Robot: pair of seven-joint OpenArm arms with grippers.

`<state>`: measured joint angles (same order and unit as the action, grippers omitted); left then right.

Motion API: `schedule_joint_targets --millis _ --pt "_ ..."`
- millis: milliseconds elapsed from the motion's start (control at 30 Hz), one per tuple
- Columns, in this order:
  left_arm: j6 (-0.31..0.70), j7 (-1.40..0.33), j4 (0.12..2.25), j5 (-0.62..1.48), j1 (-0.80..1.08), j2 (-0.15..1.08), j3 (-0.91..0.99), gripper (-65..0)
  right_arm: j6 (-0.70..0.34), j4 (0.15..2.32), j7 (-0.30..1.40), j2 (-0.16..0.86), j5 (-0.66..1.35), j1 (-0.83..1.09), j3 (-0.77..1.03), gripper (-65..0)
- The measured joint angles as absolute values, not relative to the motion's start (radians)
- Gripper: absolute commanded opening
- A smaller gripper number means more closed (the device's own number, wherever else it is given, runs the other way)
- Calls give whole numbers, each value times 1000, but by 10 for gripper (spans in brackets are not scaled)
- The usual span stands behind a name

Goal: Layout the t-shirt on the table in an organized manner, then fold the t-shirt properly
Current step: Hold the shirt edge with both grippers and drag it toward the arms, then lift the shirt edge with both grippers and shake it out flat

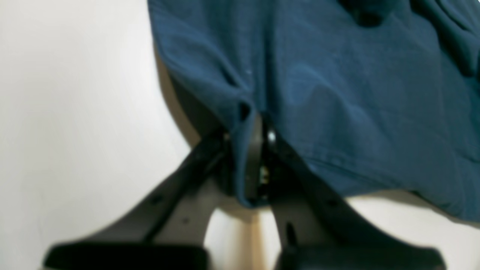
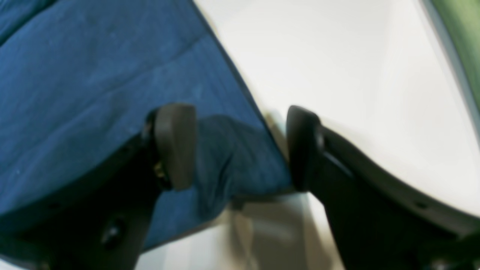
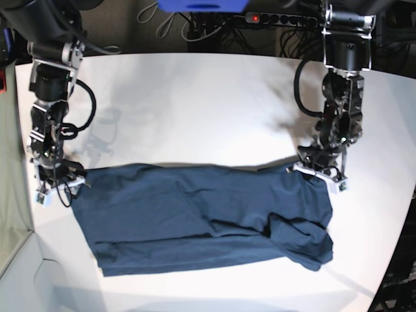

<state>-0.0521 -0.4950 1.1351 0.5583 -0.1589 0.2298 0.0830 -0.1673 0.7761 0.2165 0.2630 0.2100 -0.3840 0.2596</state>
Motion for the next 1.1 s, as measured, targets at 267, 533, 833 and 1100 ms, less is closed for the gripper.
schedule_joint_targets --millis 267,533,833,1100 --pt "-57 -522 1175 554 -145 229 83 -650 -167 859 289 264 220 -325 262 -650" --pt "-61 -598 1411 555 -54 220 116 -650 -232 1348 549 213 210 -82 265 -650" --pt "-51 -710 1815 557 68 197 254 -650 -303 1867 650 162 213 57 342 -650" --pt "-52 -738 1821 539 -60 202 333 -650 -311 1889 807 148 217 -121 392 -650"
